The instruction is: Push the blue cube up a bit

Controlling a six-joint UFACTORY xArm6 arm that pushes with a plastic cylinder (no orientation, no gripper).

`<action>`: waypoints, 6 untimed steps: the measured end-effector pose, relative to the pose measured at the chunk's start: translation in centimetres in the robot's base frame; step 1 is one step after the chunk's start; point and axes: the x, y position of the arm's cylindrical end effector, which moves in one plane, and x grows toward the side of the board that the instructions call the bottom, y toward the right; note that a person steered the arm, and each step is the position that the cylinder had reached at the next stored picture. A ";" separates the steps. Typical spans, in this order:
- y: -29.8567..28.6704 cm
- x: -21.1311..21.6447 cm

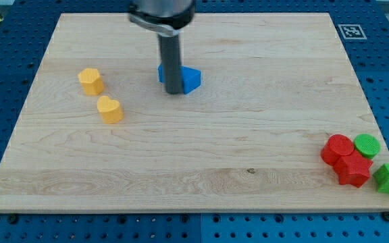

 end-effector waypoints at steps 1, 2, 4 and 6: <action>3.8 -3.3; 5.7 -5.1; 11.2 0.6; 0.9 0.5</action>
